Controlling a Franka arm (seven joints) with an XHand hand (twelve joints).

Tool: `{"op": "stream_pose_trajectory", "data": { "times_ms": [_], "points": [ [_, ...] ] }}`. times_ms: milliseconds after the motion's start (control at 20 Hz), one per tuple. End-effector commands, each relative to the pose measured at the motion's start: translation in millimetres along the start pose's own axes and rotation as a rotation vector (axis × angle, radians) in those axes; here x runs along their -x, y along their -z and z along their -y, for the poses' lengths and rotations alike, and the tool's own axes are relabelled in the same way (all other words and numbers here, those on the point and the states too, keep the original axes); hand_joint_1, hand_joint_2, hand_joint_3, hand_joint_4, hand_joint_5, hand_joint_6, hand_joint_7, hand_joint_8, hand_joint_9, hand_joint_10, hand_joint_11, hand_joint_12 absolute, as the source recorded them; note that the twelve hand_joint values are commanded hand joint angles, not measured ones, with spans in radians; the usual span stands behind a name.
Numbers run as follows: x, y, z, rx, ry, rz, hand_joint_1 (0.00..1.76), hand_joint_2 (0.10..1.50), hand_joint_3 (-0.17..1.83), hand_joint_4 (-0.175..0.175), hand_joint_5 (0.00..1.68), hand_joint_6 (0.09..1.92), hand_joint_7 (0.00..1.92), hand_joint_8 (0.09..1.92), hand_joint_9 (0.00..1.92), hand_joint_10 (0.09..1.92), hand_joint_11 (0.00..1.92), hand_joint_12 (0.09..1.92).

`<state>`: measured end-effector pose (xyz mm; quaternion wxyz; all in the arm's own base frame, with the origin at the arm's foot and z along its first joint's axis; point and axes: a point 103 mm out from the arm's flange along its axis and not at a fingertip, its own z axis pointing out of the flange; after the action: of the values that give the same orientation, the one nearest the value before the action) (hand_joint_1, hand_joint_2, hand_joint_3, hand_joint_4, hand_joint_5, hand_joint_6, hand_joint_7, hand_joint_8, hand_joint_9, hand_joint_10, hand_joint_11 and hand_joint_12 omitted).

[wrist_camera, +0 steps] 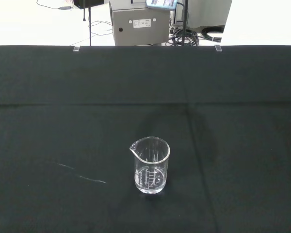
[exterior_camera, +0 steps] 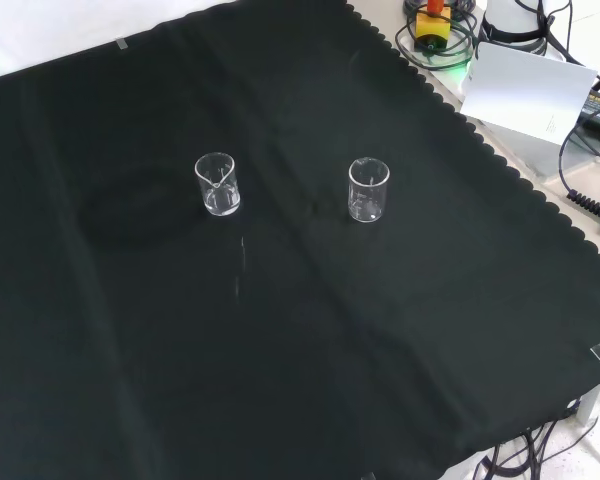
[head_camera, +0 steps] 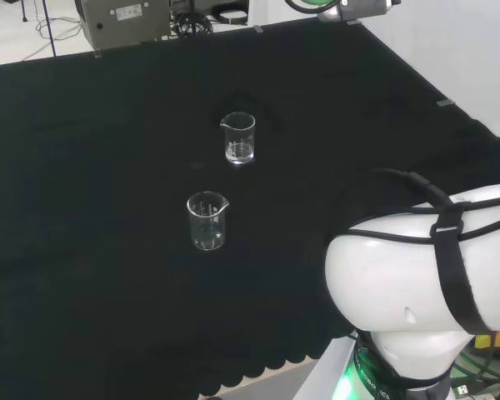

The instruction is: Pick up the beaker on the right.

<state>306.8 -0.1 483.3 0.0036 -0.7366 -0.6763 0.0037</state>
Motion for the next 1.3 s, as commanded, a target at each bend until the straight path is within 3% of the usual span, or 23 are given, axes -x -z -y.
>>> {"op": "stream_pose_trajectory", "data": {
  "times_ms": [50, 250, 850, 1050, 1300],
  "points": [
    [1, 0, 0, 0.011, -0.001, 0.011, 0.04, 1.15, 0.52, -0.023, 0.24, 0.26, 0.03, 0.54, 0.15, 0.66, 0.02, 1.31],
    [3, 1, 0, 0.011, -0.006, 0.010, 0.00, 1.24, 0.37, -0.024, 0.29, 0.12, 0.02, 0.54, 0.14, 0.67, 0.00, 1.36],
    [23, -27, -18, -0.025, -0.059, 0.010, 0.00, 1.25, 0.34, -0.026, 0.30, 0.09, 0.02, 0.54, 0.14, 0.67, 0.00, 1.37],
    [37, -48, -37, -0.043, -0.076, -0.004, 0.01, 1.26, 0.31, -0.026, 0.31, 0.09, 0.03, 0.54, 0.15, 0.67, 0.00, 1.37],
    [51, -73, -83, -0.046, -0.070, -0.058, 0.04, 1.25, 0.29, -0.030, 0.32, 0.09, 0.04, 0.54, 0.17, 0.68, 0.00, 1.38]
  ]
}}
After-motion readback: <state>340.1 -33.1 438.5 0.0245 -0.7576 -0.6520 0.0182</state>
